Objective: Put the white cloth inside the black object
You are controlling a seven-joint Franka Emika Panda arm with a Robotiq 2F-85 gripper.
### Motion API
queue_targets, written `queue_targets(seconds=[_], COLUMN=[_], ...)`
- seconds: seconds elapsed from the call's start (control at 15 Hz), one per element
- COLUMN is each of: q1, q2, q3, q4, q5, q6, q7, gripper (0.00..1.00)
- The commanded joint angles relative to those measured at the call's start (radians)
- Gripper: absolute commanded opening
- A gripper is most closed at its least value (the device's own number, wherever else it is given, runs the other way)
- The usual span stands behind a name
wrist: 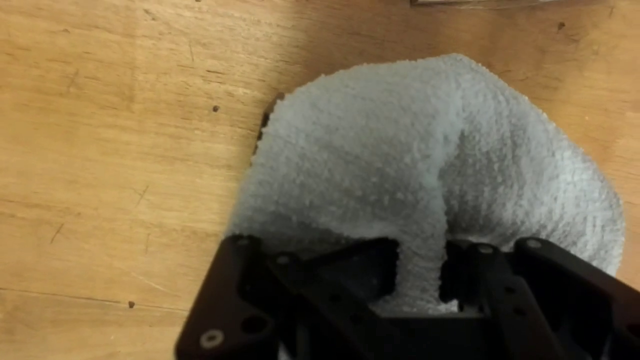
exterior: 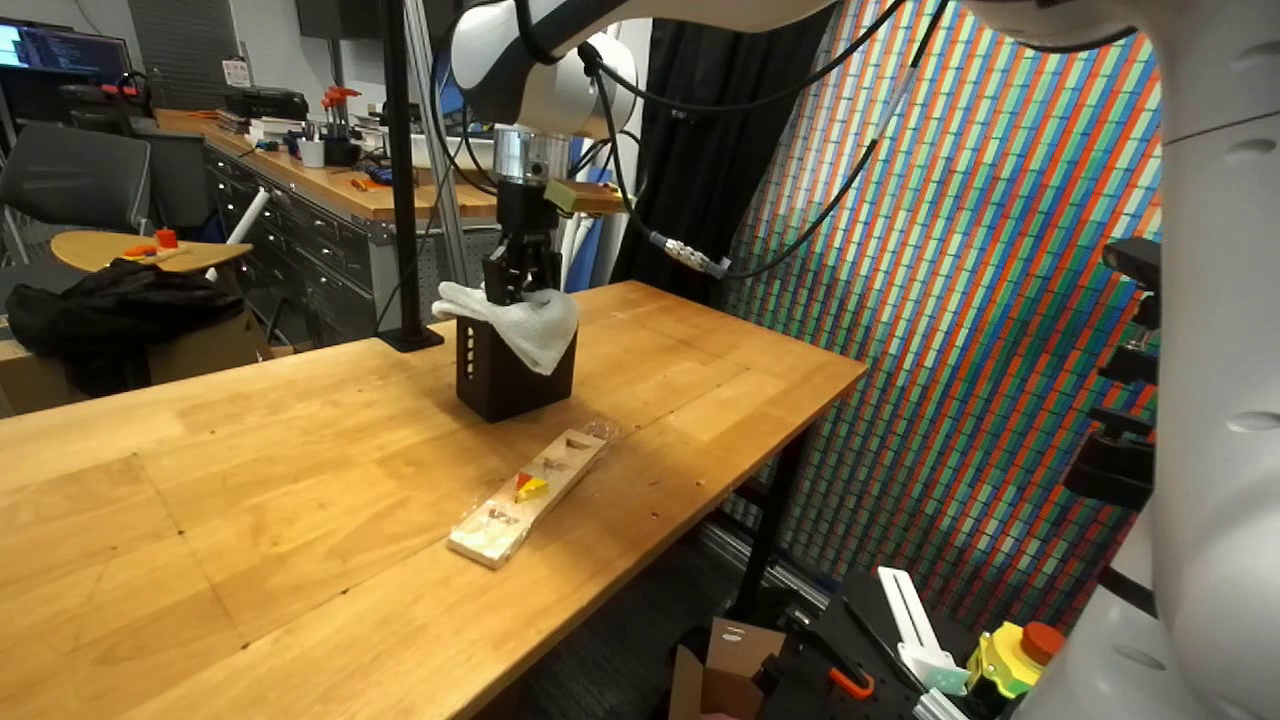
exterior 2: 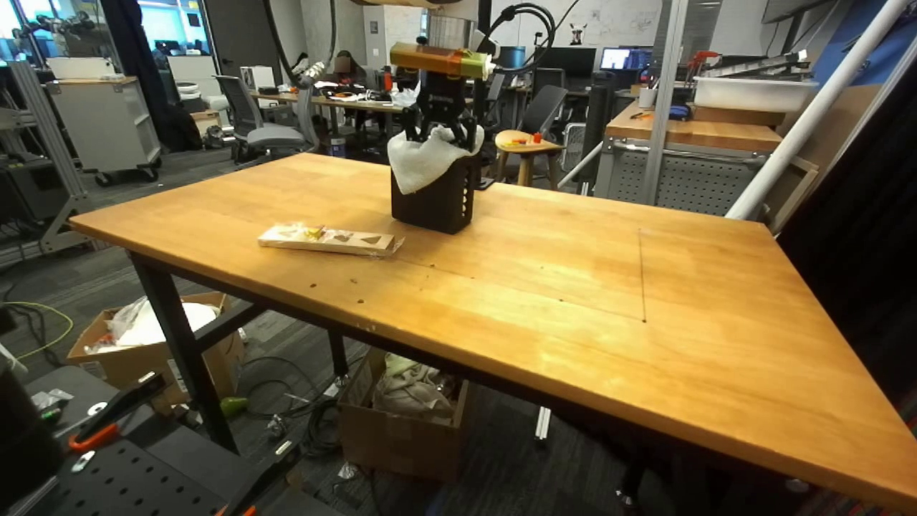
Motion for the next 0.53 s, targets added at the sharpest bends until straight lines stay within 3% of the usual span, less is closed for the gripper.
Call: queue_targets(seconds=[0.0, 0.47], q1=[-0.026, -0.013], q2=[0.109, 0.136], q3=[0.008, -0.001], q4=[0.090, 0.161], q5=[0.016, -0.035], q6=[-0.073, -0.142], q7=[-0.029, 0.004], gripper=[0.04, 0.04])
